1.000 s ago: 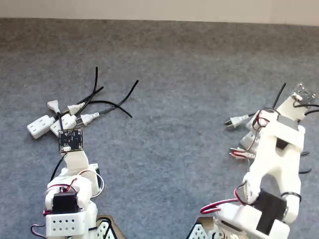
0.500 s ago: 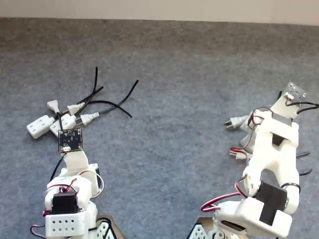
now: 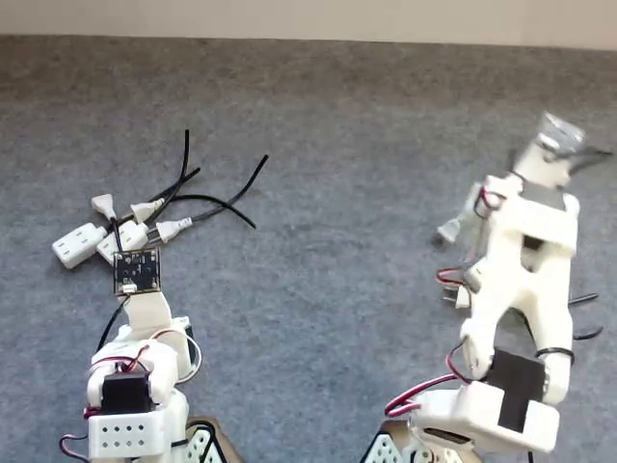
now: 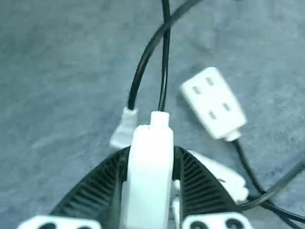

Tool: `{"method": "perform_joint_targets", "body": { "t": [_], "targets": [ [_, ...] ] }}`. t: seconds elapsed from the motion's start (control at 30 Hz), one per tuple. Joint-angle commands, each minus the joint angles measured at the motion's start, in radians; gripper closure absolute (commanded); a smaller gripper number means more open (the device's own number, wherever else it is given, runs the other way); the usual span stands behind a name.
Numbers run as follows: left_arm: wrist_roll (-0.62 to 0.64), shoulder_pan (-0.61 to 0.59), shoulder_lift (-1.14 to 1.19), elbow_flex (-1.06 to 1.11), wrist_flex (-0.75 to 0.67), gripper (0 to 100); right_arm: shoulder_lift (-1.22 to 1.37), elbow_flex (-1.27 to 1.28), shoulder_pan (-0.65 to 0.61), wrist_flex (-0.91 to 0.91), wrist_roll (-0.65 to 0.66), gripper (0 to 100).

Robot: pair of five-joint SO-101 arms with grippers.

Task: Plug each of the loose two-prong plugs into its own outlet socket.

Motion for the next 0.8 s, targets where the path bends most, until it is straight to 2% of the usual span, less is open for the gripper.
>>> {"method": "perform_joint_targets", "body": {
  "t": [0.0, 0.2, 0.4, 0.77],
  "targets": [
    [0.005, 0.007, 0.001, 0.019, 0.006, 99, -0.022, -0.176, -0.153, 0.127, 0.017, 93.7],
    [0.005, 0.007, 0.001, 0.019, 0.006, 99, -0.015, -0.303, -0.381, 0.239, 0.021, 93.6],
    [0.005, 0.007, 0.001, 0.019, 0.006, 99, -0.010, -0.289, -0.604, 0.260, 0.015, 93.6],
    [0.005, 0.007, 0.001, 0.019, 0.006, 99, -0.012, 0.038, -0.816, 0.022, 0.015, 93.6]
  ]
}}
